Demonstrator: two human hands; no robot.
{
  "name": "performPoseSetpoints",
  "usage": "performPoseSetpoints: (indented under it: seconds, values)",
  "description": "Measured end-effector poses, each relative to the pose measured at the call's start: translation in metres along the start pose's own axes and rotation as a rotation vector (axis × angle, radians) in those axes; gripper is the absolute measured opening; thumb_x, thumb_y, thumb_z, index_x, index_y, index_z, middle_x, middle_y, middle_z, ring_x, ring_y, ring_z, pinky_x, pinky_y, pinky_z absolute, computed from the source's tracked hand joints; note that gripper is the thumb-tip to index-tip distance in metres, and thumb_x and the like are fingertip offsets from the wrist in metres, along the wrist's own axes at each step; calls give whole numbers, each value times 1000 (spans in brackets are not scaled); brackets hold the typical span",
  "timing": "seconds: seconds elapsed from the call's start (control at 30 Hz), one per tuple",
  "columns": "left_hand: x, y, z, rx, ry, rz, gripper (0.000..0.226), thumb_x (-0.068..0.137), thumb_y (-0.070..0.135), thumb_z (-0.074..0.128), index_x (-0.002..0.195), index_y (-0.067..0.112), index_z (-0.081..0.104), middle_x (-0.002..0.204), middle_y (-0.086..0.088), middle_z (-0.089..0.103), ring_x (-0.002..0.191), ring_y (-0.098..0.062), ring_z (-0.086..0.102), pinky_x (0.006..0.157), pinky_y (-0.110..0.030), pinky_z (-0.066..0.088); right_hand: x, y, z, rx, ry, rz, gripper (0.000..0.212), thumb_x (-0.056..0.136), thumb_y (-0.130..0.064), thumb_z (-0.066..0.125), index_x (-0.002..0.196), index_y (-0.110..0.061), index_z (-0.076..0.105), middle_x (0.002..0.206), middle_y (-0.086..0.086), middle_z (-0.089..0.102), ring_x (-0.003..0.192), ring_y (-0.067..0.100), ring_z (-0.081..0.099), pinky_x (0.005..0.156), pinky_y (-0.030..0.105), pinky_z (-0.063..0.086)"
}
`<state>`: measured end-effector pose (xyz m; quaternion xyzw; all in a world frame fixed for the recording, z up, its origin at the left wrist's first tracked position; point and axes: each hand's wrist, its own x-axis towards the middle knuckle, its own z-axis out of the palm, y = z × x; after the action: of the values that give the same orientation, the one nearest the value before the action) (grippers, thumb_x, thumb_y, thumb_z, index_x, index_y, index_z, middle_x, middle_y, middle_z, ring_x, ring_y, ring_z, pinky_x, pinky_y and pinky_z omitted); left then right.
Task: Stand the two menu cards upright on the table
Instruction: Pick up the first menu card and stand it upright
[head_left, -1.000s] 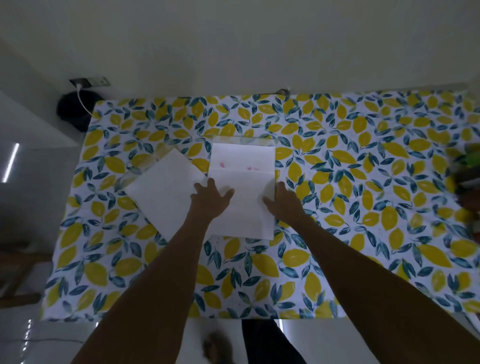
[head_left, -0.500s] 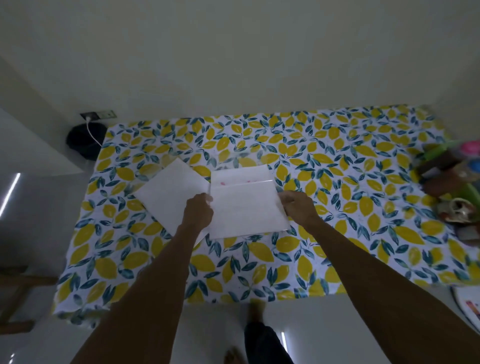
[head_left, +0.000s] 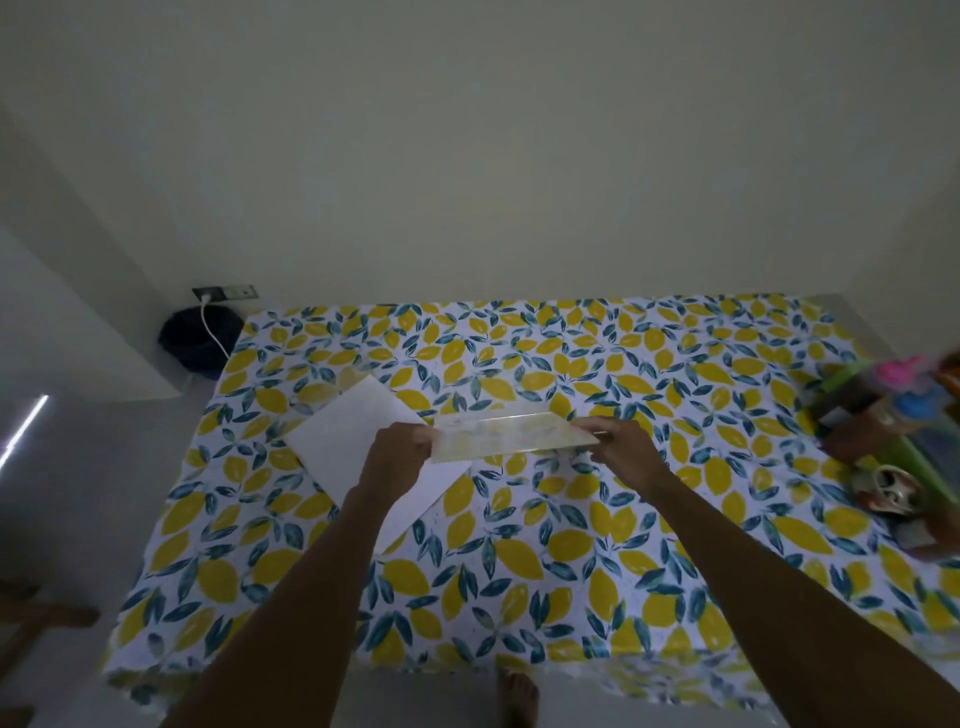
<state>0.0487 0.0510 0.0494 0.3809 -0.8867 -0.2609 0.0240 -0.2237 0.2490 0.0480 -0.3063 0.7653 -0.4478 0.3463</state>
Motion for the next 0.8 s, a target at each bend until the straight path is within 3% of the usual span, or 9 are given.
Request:
performPoseSetpoints:
  seconds: [0.07,0.13,0.17,0.3,0.33,0.4,0.5,0.63,0.8]
  values:
    - [19,-4,-10,23,82,9,23,83,12,59,96,12,78,90,-11,77,81,-31,73,65,-29,50,17,-12,-3,-41,-13,-110,17,84,-9,73,101,-10,76,93,-3,75,80,6,71,65,22,53]
    - [37,-3,-21,-32,144,-12,24,87,27,62,101,15,77,100,-8,77,91,-25,72,71,-24,45,39,-17,-6,-96,5,-186,20,81,-43,73,94,-28,76,85,-1,74,73,7,68,70,33,52]
    - [46,-1,-25,-55,151,-5,30,87,34,59,102,15,77,102,-7,76,93,-25,71,73,-25,47,50,-21,-7,-130,7,-208,20,82,-46,70,93,-29,75,83,0,73,70,6,66,68,35,50]
    - [83,-2,-40,-41,195,-51,21,91,23,62,98,7,73,94,-5,72,84,-22,67,77,-35,53,89,-48,-9,-211,32,-198,18,93,-39,63,76,-43,57,70,-19,64,66,-2,57,66,27,46]
    - [91,-3,-44,-53,185,-39,10,88,11,67,96,7,72,93,-5,71,81,-22,68,71,-36,55,97,-56,-8,-249,28,-199,24,95,-39,59,73,-43,51,67,-19,61,64,-4,55,64,26,45]
    - [111,-8,-44,-92,137,23,21,75,-5,76,88,11,72,84,-6,70,69,-24,70,54,-29,55,112,-69,-6,-274,15,-186,21,96,-43,55,76,-41,48,72,-14,62,67,7,62,66,34,52]
    - [135,-1,-50,-177,265,-94,8,94,20,63,96,28,61,79,19,57,72,-1,54,60,-8,42,142,-72,-4,-251,18,-196,14,96,-48,52,93,-34,54,97,-1,73,88,18,71,77,47,60]
    - [159,-1,-45,-280,340,-187,23,96,27,59,86,8,65,80,-2,70,75,-19,62,62,-26,37,169,-71,6,-265,116,-224,22,97,-42,53,94,-21,57,98,7,72,89,21,70,75,50,59]
    - [184,-4,-42,-279,375,-218,23,96,28,56,92,8,66,88,-10,75,76,-22,69,69,-33,52,195,-79,18,-278,171,-196,17,95,-31,56,93,-15,59,103,8,73,90,24,68,78,48,58]
